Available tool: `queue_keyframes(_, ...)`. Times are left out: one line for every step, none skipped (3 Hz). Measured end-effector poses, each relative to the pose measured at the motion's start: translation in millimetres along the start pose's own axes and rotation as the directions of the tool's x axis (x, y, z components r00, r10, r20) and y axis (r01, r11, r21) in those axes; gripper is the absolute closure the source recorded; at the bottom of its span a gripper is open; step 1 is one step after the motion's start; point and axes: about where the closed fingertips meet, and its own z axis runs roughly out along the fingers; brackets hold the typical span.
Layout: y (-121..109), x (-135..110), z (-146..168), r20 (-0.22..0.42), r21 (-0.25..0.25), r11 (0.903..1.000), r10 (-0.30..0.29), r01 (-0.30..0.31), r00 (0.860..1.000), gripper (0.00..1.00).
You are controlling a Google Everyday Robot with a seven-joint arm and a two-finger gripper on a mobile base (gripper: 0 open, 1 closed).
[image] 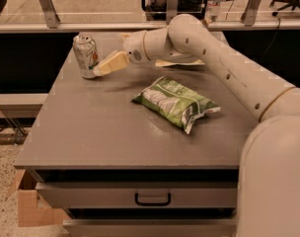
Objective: Knock 7up can over
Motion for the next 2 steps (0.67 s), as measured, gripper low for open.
queue_keyframes(2.6,-5.0,19.2,0.016,-0.053,0.9986,0.003,-0.002,1.0,0.0)
queue_keyframes(7.0,-5.8,30.8,0.022,-0.109,0.9939,0.019,-0.016,1.0,0.25)
